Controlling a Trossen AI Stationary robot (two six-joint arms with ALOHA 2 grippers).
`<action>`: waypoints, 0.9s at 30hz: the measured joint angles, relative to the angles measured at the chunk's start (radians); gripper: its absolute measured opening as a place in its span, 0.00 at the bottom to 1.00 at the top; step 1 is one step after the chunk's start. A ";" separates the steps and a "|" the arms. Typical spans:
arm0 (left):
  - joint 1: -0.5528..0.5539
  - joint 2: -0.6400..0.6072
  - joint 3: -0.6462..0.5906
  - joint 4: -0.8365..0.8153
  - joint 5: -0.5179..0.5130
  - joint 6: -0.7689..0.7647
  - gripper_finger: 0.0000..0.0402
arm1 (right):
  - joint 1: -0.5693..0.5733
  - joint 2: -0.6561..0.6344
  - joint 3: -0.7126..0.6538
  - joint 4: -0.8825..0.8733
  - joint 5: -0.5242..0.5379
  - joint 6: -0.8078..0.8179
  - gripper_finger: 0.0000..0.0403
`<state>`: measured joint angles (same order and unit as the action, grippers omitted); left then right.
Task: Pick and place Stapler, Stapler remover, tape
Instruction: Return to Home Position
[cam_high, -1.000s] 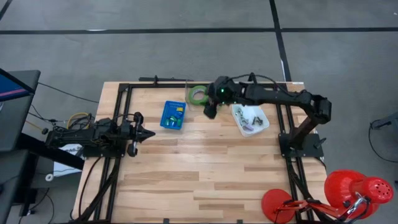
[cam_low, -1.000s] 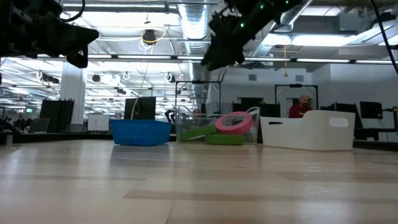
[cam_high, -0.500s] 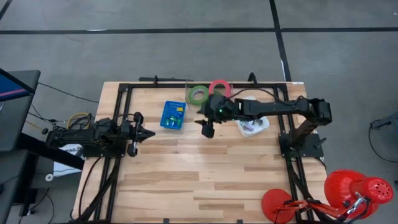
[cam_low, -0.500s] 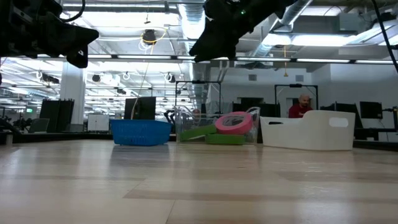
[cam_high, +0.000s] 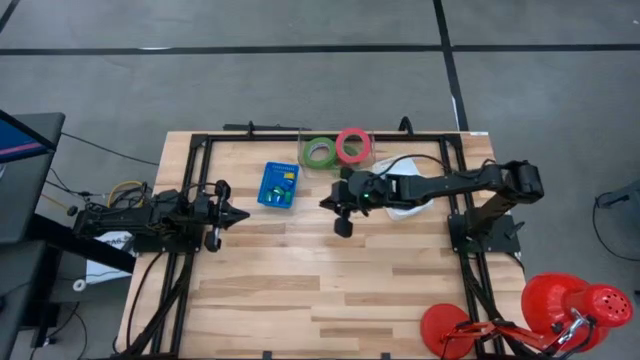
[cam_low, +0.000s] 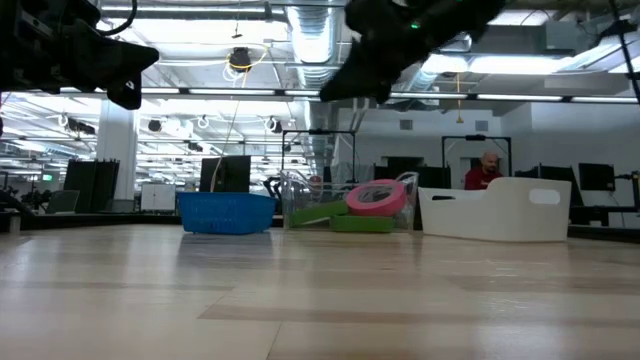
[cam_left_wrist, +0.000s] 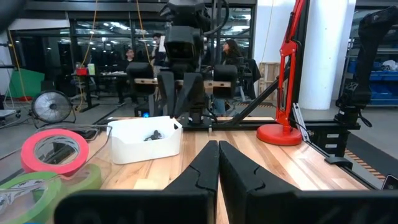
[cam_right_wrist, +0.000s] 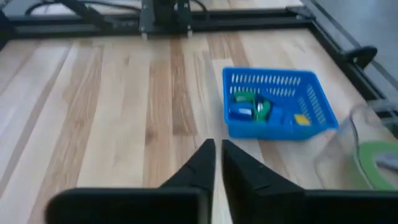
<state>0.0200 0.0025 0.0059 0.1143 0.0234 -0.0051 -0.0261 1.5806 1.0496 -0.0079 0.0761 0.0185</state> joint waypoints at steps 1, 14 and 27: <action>0.000 0.000 0.000 0.000 0.000 0.000 0.01 | 0.000 -0.021 -0.022 -0.002 0.000 -0.001 0.03; 0.000 0.000 0.000 0.003 0.000 0.000 0.01 | 0.040 -0.405 -0.380 0.107 0.002 -0.003 0.00; 0.000 0.000 0.000 0.010 0.000 0.000 0.01 | 0.085 -0.730 -0.704 0.124 0.003 0.000 0.00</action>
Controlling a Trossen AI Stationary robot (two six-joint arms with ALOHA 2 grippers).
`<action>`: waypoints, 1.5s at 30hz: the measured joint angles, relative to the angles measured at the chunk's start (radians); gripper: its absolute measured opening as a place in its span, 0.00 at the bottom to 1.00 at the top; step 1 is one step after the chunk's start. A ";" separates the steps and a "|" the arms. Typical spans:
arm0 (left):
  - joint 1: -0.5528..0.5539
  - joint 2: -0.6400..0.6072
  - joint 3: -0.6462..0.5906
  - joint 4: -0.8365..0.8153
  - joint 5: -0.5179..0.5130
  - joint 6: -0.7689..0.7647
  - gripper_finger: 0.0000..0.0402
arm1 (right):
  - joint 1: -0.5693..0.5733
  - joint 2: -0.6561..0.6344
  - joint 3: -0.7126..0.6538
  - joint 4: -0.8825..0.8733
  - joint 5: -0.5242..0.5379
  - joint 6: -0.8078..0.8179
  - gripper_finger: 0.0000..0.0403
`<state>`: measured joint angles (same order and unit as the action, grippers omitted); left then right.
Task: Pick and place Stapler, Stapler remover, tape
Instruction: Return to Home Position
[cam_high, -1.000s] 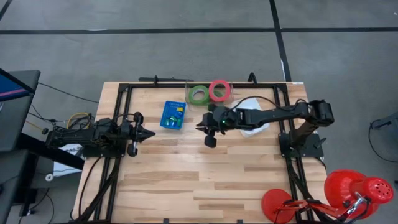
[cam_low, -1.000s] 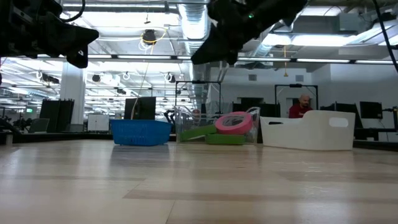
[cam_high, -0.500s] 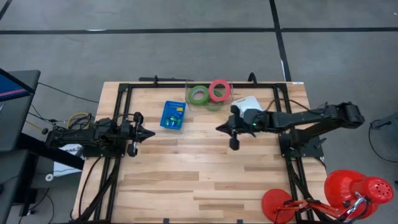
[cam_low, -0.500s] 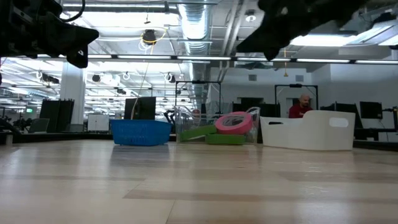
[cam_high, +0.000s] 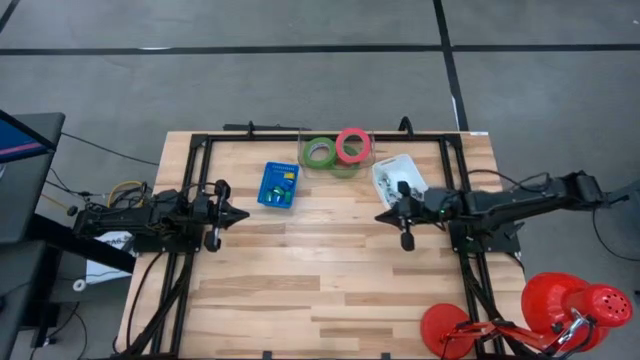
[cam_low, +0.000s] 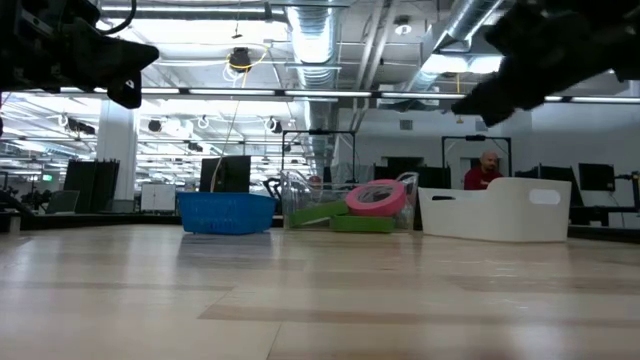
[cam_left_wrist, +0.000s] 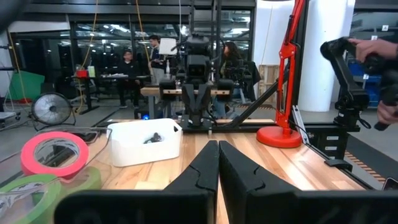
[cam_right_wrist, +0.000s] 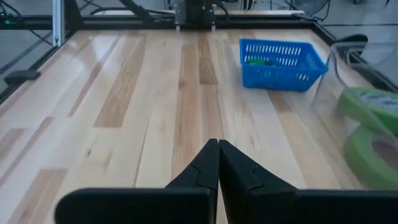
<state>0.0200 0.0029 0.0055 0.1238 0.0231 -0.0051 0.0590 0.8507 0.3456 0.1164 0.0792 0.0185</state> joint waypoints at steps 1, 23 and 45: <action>0.000 0.000 0.000 0.000 0.000 0.000 0.01 | 0.000 -0.029 -0.025 0.001 0.000 0.000 0.00; 0.000 0.000 0.000 0.013 0.000 0.000 0.01 | -0.055 -0.474 -0.318 0.125 -0.030 0.008 0.00; 0.000 0.000 0.000 0.015 0.000 0.000 0.01 | -0.053 -0.758 -0.335 -0.104 -0.053 0.016 0.00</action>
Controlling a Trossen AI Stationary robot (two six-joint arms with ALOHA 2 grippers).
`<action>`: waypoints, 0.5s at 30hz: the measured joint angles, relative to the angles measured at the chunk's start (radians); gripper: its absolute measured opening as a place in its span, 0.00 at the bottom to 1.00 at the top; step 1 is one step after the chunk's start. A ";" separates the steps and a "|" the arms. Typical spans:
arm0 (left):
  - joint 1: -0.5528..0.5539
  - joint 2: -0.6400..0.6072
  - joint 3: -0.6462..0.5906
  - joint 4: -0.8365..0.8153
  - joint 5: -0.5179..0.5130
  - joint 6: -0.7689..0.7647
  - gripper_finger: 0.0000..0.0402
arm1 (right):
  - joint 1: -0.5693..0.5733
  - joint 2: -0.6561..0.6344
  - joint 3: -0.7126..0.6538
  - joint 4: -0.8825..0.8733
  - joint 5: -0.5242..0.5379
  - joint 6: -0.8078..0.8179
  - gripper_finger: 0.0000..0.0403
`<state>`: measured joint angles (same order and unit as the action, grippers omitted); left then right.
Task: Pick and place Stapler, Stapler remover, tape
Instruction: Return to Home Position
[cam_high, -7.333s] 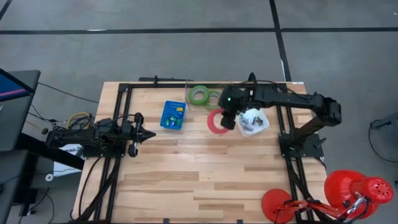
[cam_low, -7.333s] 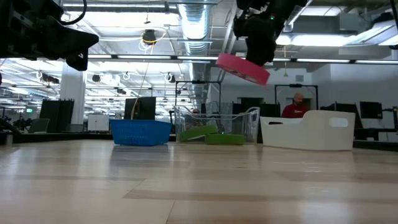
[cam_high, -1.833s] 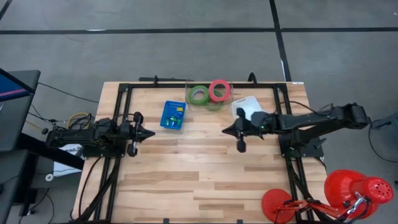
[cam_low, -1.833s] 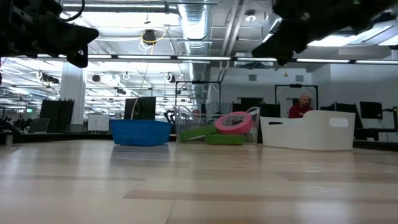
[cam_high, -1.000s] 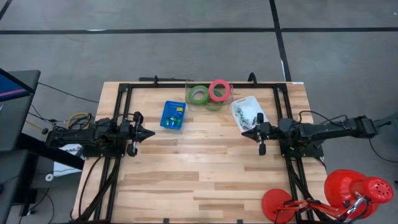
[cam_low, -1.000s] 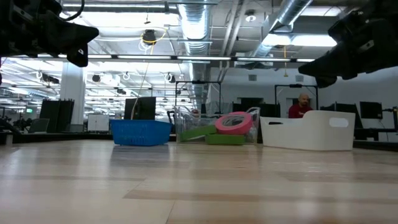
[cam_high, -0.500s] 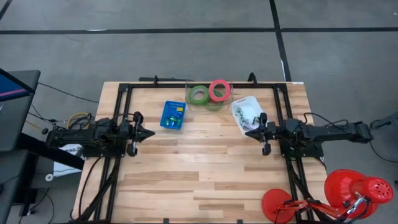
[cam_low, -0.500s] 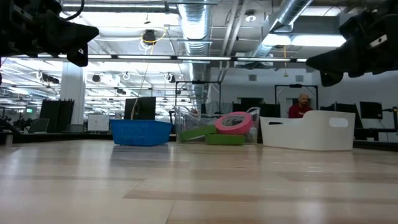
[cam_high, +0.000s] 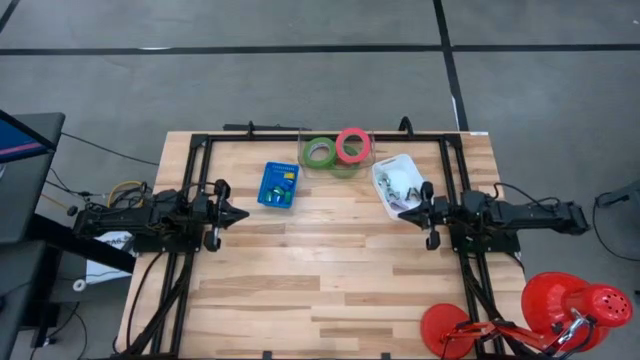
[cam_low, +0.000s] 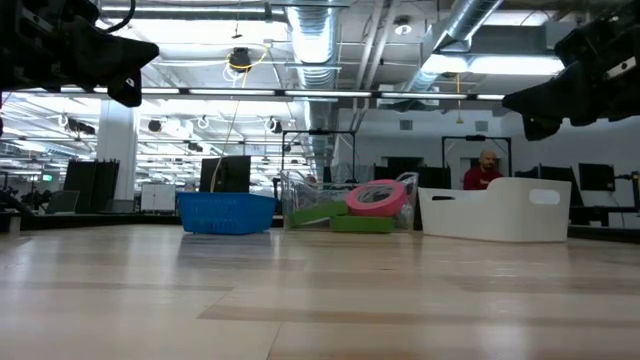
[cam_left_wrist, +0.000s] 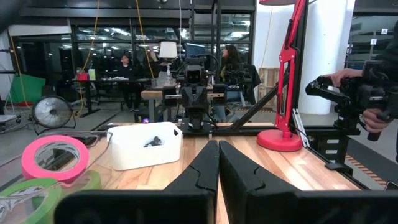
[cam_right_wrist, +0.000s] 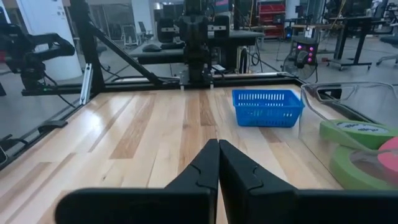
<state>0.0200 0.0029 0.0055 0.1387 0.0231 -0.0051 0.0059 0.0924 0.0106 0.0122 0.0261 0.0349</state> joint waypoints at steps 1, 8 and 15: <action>0.000 0.000 0.000 0.000 0.000 0.000 0.01 | 0.000 -0.008 0.001 -0.004 -0.002 0.000 0.00; 0.000 0.000 0.000 0.000 0.000 0.000 0.01 | 0.000 -0.064 0.001 -0.005 -0.003 0.000 0.00; 0.000 0.000 0.000 0.001 0.000 0.000 0.01 | 0.002 -0.091 0.001 -0.007 -0.004 0.009 0.00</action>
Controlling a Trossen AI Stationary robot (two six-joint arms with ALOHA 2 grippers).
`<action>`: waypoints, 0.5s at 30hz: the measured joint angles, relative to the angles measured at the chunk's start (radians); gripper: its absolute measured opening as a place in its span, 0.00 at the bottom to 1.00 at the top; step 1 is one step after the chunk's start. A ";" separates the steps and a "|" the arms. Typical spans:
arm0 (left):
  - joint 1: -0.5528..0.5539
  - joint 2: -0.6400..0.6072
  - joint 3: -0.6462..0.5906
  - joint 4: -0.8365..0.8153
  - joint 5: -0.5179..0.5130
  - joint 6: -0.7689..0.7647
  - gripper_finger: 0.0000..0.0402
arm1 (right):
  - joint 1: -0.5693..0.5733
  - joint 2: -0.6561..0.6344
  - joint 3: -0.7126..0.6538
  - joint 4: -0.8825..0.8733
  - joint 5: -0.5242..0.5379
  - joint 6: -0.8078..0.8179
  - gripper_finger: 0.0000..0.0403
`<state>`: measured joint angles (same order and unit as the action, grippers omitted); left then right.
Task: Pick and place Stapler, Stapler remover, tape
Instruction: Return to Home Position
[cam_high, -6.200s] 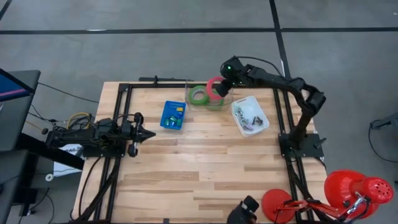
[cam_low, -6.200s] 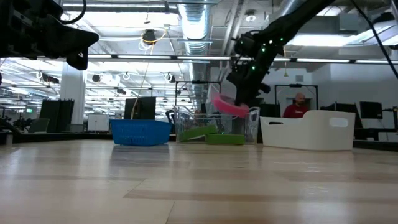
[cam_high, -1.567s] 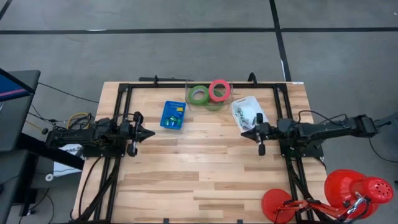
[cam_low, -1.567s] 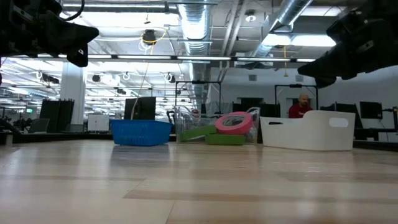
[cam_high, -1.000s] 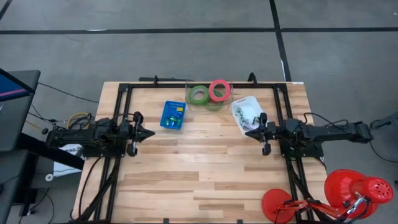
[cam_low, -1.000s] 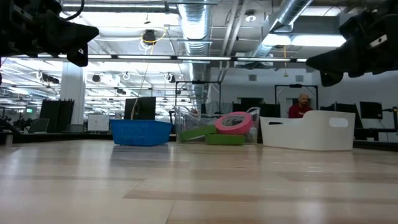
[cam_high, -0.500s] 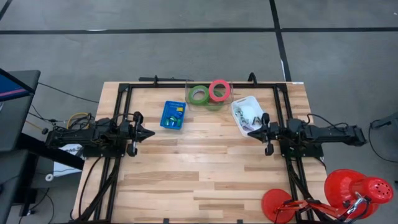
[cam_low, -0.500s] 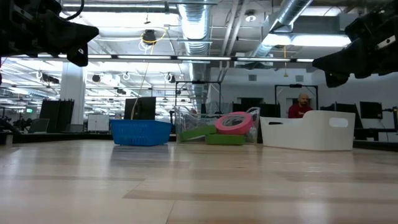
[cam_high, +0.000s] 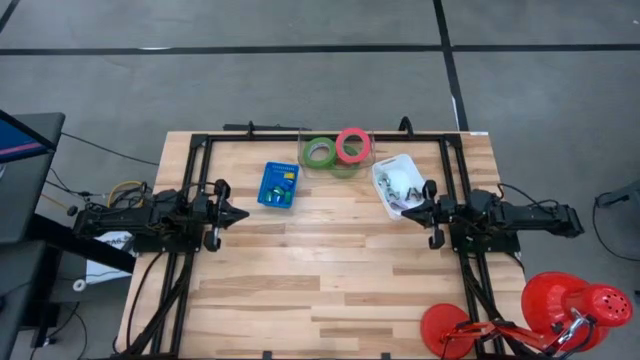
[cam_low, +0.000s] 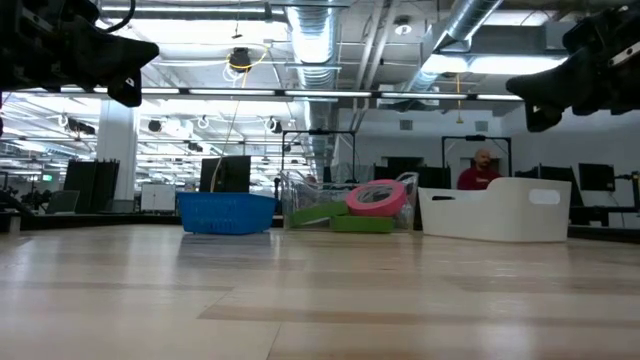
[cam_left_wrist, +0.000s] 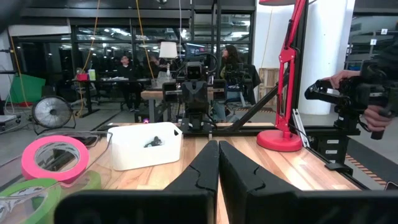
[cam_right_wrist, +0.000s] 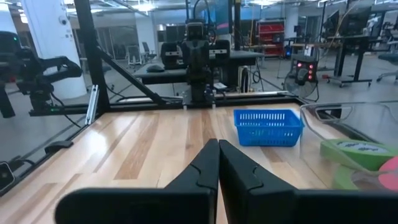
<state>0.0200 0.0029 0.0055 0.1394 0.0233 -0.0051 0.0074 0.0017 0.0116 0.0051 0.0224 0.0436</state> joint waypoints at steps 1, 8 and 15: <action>0.000 0.000 0.000 0.000 0.000 0.000 0.01 | 0.003 0.000 0.000 0.000 0.000 0.009 0.00; 0.000 0.000 0.000 0.000 0.000 0.000 0.01 | 0.039 0.000 0.000 0.000 0.001 0.020 0.00; 0.000 0.000 0.000 0.000 0.000 0.000 0.01 | 0.042 0.004 0.000 0.000 0.002 0.018 0.00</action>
<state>0.0203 0.0029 0.0055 0.1398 0.0235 -0.0051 0.0494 0.0058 0.0116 0.0051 0.0242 0.0616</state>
